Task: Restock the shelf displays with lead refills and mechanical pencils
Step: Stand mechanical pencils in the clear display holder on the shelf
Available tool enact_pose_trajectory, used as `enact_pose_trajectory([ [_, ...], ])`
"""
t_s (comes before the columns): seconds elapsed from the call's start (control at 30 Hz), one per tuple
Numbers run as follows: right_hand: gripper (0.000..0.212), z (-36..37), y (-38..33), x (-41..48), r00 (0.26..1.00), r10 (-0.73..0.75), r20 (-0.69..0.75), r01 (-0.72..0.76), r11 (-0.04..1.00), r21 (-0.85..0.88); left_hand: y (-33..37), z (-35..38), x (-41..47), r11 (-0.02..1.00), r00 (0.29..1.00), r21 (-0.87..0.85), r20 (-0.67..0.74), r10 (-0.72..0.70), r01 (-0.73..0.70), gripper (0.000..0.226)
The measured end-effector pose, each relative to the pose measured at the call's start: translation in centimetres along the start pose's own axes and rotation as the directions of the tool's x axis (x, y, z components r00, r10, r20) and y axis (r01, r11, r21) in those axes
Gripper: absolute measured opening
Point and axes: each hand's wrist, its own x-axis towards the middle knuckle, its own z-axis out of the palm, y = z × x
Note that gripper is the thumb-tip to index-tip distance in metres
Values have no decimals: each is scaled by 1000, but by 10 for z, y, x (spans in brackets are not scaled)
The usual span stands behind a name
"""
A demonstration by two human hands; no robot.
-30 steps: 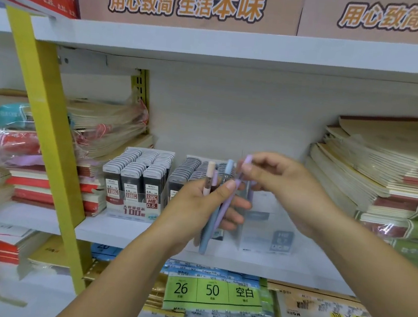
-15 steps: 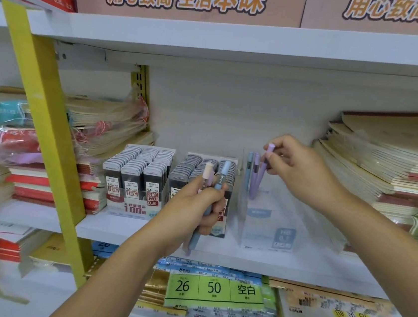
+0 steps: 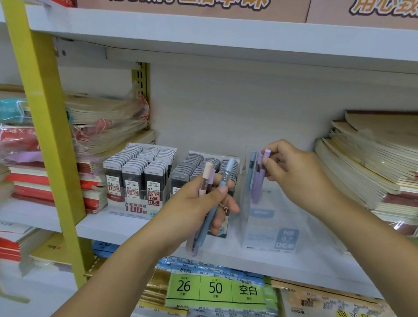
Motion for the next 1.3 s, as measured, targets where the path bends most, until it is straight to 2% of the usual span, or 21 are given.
enact_pose_trajectory([
  [0.13,10,2,2,0,999,-1,47,4,997,-74,1,-1,-1,1000,1000,23,0,9,-9,16],
  [0.27,9,-1,-3,2,992,25,124,4,972,-234,4,-1,-3,999,1000,46,19,18,-19,18],
  [0.3,10,-3,-6,1,993,22,117,12,958,-286,5,0,-4,999,1000,38,22,18,-18,19],
  [0.37,18,-8,-15,-4,999,-32,11,34,946,-324,7,1,-4,1000,999,11,34,15,-15,20],
  [0.4,19,-10,-23,-10,998,-42,-35,32,969,-243,8,2,-4,1000,999,3,44,17,-17,21],
  [0.43,18,-11,-32,-17,999,-21,-33,19,996,-82,8,2,-4,1000,998,0,54,22,-22,21],
  [0.47,18,-12,-43,-24,999,17,34,-21,993,113,9,3,-3,1000,997,4,67,25,-25,22],
  [0.53,14,-10,-57,-35,982,48,184,-123,897,426,10,7,-2,1000,995,16,96,24,-25,25],
  [0.67,11,-14,-59,-34,979,148,142,-205,728,654,12,10,-6,997,988,-75,156,-18,30,28],
  [0.73,15,-22,-55,-29,975,211,75,-194,629,753,13,9,-9,996,987,-49,144,-64,71,30],
  [0.77,15,-27,-53,-27,972,234,12,-157,614,773,13,8,-10,996,990,-2,113,-84,85,28],
  [0.87,20,-39,-43,-21,958,191,-215,6,735,678,11,4,-10,986,996,149,14,-84,81,21],
  [0.93,27,-43,-35,-17,958,106,-267,62,832,552,10,3,-9,986,996,139,-3,-92,91,21],
  [1.07,30,-32,-19,-5,973,-36,-229,80,979,187,13,2,-7,987,988,78,52,-148,144,18],
  [1.2,29,-8,-11,2,987,-107,-117,107,994,-2,10,3,-7,990,993,108,64,-100,93,3],
  [1.3,28,3,-8,4,989,-136,-64,131,988,-82,7,2,-8,992,997,116,44,-61,56,15],
])
